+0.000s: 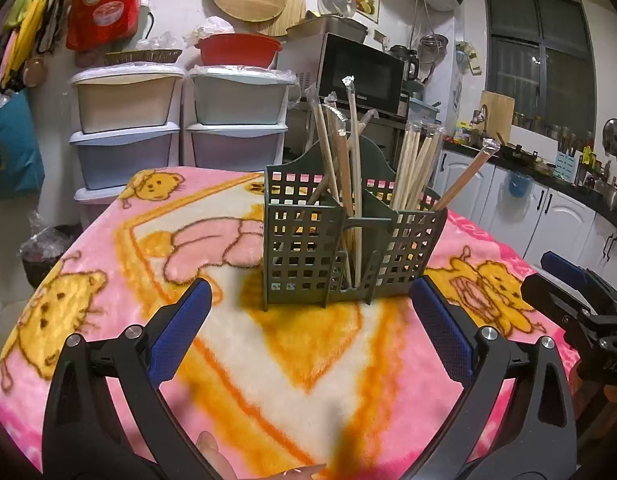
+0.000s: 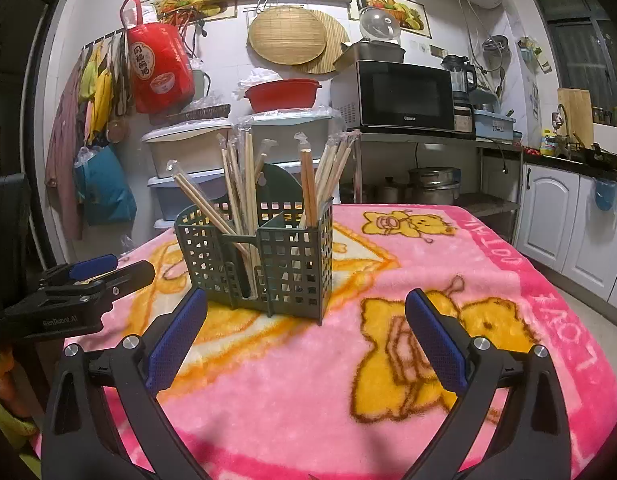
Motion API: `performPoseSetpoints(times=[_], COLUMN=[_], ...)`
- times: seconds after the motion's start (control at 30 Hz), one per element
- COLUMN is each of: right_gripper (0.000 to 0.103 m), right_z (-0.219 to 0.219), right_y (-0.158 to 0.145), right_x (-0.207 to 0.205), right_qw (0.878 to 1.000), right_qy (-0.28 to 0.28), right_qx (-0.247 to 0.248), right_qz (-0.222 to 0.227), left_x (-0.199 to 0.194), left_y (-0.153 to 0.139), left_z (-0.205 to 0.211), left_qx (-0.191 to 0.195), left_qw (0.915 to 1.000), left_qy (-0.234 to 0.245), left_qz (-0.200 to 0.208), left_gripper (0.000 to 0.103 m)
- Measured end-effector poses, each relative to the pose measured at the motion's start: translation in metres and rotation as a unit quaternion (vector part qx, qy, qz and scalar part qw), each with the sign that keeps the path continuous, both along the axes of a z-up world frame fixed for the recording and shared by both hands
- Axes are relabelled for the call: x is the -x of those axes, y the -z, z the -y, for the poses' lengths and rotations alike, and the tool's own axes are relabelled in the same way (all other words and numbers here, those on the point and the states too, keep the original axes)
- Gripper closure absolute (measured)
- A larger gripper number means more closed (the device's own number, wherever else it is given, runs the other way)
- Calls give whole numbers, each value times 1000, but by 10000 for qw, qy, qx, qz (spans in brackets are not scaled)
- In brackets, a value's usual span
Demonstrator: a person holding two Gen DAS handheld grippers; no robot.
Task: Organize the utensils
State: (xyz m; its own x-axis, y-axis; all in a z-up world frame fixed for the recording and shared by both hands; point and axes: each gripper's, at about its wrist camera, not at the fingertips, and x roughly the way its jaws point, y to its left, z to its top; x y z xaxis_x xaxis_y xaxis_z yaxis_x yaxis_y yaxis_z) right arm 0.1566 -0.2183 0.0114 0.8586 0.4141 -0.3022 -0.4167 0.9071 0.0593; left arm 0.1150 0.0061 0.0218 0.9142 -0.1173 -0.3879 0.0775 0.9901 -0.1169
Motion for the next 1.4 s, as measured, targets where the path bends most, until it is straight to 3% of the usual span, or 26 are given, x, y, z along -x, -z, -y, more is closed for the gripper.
performPoseSetpoints(times=[1.4], right_gripper=[7], right_z=[0], right_y=[0], right_x=[2], right_qw=[10000], right_qy=[9], right_qx=[-15], right_qz=[-9], left_x=[1], left_y=[0], left_z=[-2], left_qx=[41], left_qw=[10000], left_qy=[-33], left_qz=[-1], left_gripper=[11])
